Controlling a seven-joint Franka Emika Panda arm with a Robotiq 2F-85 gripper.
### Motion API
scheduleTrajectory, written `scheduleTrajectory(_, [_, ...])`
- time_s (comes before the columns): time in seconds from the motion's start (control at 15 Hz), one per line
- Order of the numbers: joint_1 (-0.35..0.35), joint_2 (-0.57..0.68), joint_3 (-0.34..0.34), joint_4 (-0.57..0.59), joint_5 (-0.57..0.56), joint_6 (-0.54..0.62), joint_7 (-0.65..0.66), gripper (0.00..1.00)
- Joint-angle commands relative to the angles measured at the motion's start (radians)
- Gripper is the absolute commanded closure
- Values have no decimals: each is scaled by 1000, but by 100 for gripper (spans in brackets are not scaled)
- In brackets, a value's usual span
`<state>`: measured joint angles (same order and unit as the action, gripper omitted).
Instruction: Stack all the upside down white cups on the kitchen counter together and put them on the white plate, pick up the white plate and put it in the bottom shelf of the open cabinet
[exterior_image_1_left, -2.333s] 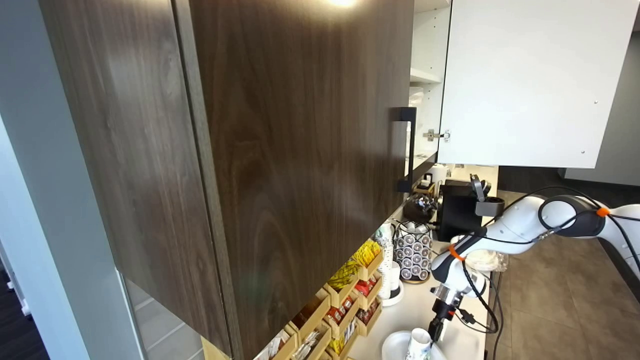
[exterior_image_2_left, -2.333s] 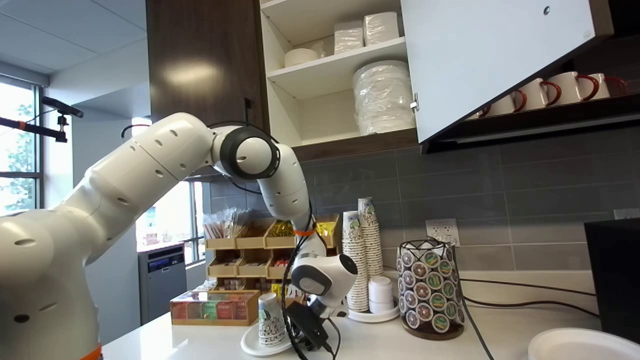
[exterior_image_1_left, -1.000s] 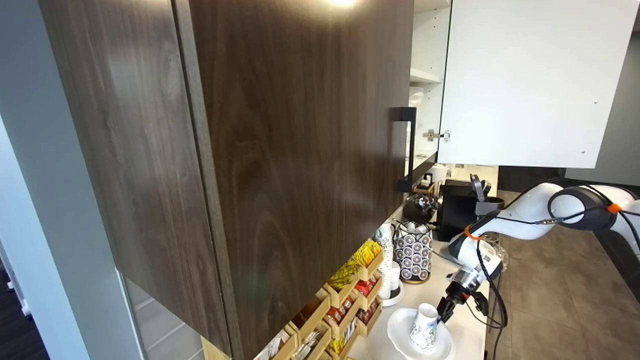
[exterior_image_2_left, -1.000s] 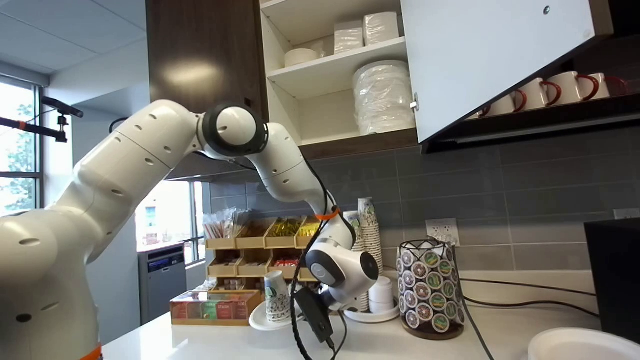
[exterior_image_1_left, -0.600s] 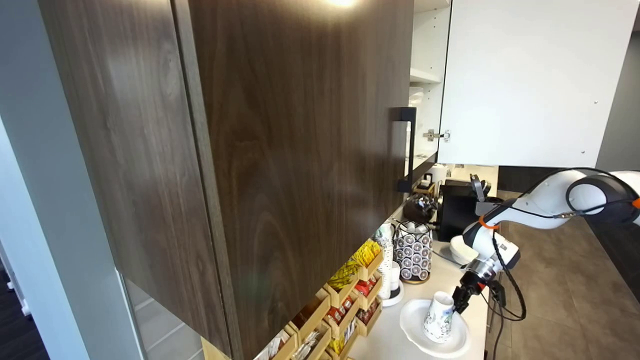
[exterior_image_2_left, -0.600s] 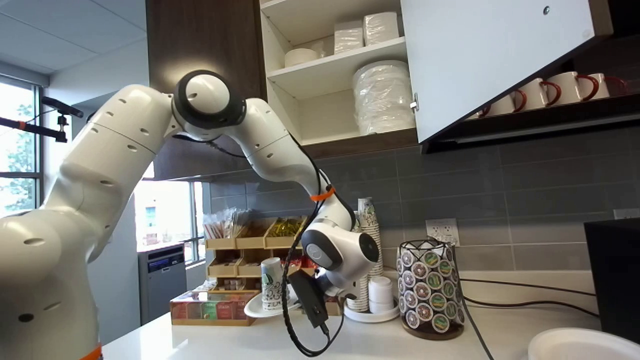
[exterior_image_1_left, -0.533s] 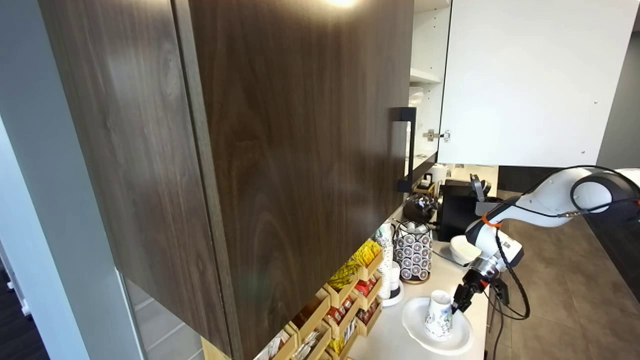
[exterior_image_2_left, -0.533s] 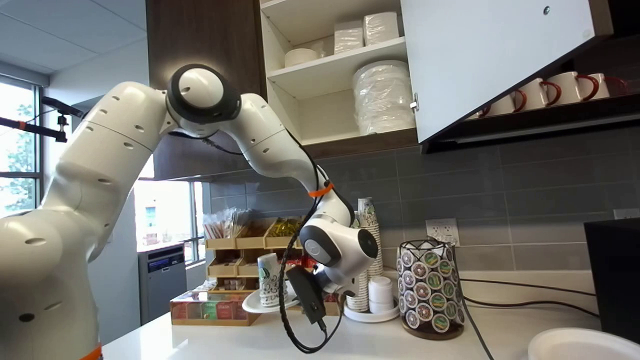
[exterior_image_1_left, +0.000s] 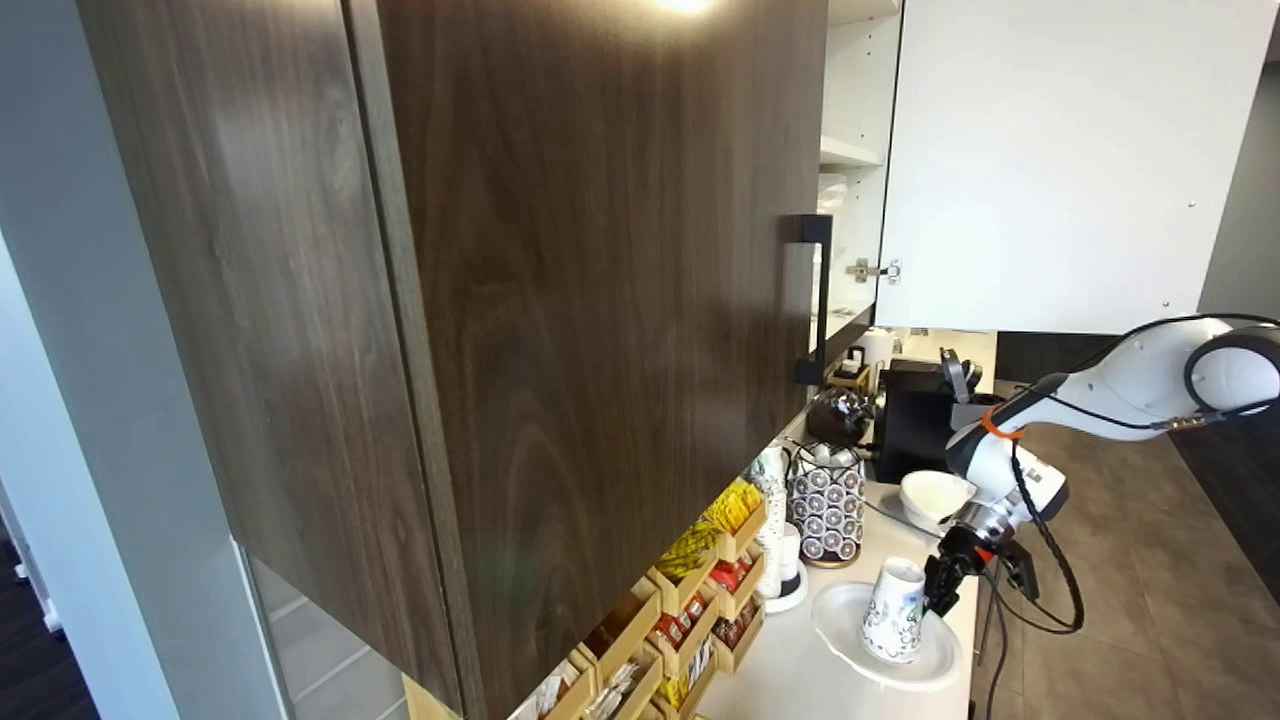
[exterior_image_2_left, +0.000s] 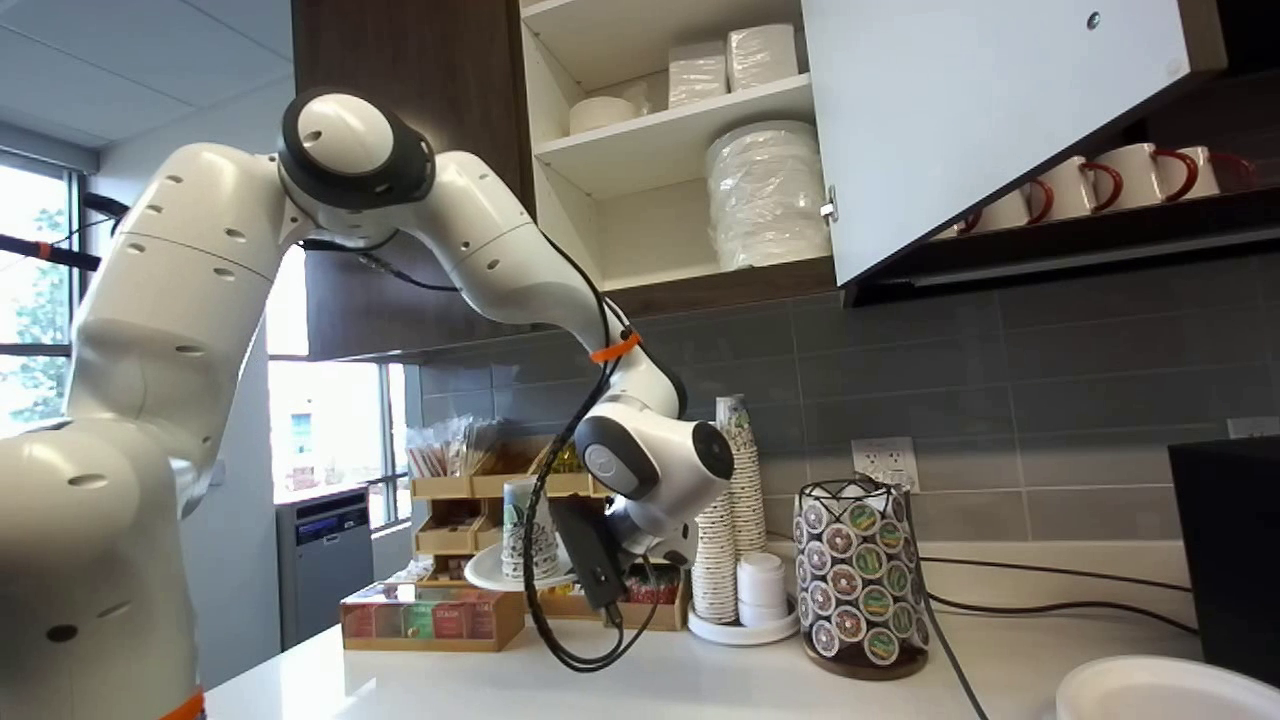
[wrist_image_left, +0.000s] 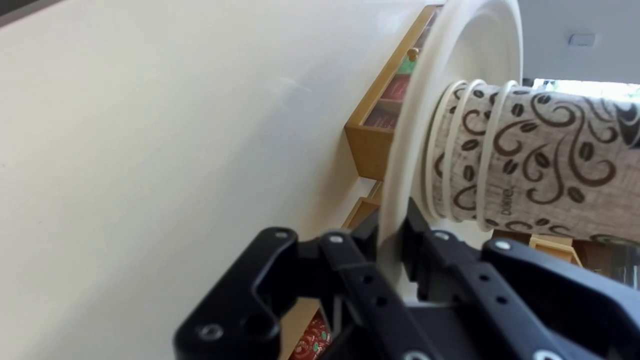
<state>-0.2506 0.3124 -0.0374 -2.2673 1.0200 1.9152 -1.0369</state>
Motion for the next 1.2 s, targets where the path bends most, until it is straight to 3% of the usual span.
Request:
scheduleTrajectory(0.0, [27,0,-29,1,5,-8,-2,92])
scheduleTrajectory(0.47, [25,-25,-43,-8,-11,-19,11,94])
scheduleTrajectory(1.13, [18,-218,-110,-37,-130,-45,128,92])
